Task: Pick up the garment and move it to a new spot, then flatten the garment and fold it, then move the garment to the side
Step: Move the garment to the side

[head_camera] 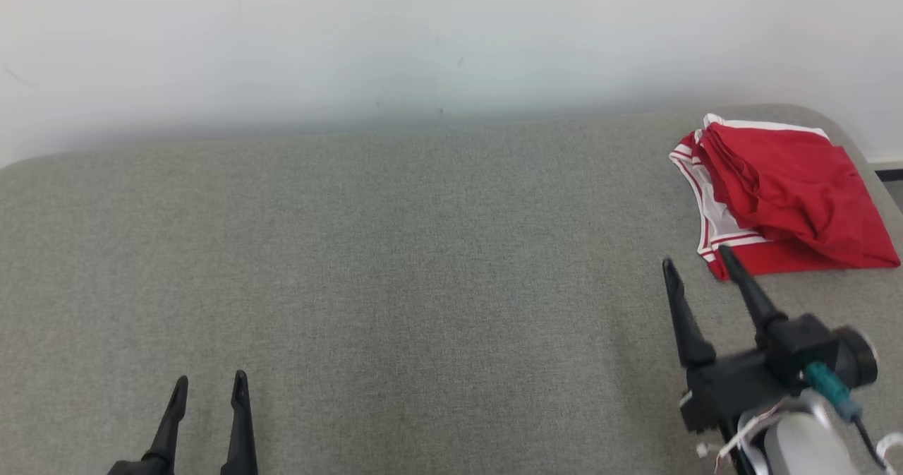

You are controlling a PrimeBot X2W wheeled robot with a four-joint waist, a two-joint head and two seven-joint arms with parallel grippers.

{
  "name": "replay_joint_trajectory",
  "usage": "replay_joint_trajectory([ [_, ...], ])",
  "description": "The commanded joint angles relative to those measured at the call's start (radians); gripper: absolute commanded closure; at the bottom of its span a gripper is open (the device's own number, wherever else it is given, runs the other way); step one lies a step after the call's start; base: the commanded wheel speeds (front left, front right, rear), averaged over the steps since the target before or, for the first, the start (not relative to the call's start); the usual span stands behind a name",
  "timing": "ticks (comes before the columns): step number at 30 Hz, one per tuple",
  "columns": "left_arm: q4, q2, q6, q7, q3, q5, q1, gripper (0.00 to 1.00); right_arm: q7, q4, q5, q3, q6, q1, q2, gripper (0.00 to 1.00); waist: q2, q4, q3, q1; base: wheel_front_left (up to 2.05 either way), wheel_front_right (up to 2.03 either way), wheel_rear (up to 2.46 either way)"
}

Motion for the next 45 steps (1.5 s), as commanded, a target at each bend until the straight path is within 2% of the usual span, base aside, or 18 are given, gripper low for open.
replay_joint_trajectory([
  [1, 0.011, -0.003, 0.002, -0.003, -0.001, 0.001, 0.016, 0.0, -0.004, -0.017, -0.008, -0.019, -0.002, 0.056, 0.027, 0.0, 0.0002, 0.009, -0.027, 0.0002, 0.0, 0.0, 0.0],
  [11, 0.04, -0.003, 0.007, -0.003, -0.011, -0.017, 0.027, 0.0, -0.004, -0.078, -0.023, -0.105, -0.002, 0.23, 0.142, 0.0, 0.0002, 0.033, -0.058, 0.0002, 0.0, 0.0, 0.0],
  [19, 0.051, -0.004, 0.013, -0.003, -0.029, -0.021, 0.026, 0.0, -0.004, -0.07, -0.018, -0.121, -0.002, 0.28, 0.19, 0.0, 0.0002, 0.049, -0.069, 0.0002, 0.0, 0.0, 0.0],
  [45, 0.081, -0.004, 0.012, -0.003, -0.015, -0.007, 0.016, 0.0, -0.004, -0.054, 0.0, -0.089, -0.002, 0.285, 0.2, 0.0, 0.0002, 0.065, -0.069, 0.0002, 0.0, 0.0, 0.0],
])
